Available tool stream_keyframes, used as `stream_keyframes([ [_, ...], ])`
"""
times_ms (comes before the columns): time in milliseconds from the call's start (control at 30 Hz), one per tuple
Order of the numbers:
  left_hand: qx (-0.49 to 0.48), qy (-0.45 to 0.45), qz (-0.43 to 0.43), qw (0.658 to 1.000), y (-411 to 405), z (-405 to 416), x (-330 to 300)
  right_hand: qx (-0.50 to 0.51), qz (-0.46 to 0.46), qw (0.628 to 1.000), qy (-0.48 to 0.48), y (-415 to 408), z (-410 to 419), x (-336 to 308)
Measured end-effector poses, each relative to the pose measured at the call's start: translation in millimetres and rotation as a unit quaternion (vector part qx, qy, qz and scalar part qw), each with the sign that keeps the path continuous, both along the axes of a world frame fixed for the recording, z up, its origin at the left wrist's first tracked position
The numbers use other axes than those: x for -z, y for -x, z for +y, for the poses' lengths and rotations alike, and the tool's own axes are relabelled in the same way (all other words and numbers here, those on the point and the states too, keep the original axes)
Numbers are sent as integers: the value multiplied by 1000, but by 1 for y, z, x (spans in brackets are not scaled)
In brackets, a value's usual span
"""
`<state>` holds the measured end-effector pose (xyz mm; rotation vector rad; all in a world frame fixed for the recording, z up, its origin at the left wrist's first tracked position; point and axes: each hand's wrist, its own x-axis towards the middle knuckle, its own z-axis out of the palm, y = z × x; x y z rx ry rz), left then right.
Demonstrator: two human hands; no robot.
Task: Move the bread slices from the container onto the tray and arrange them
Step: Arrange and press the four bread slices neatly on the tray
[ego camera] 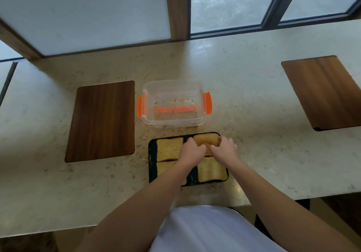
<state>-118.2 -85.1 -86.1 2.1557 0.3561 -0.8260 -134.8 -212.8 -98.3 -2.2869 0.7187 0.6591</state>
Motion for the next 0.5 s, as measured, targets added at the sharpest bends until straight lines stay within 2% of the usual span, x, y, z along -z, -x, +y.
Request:
stream_keyframes([
  [233, -19, -1, 16, 1000, -5, -4, 8, 43, 6, 998, -47, -6, 0, -3],
  [500, -21, -1, 7, 1000, -3, 7, 12, 30, 27, 997, -59, -11, 9, -5],
])
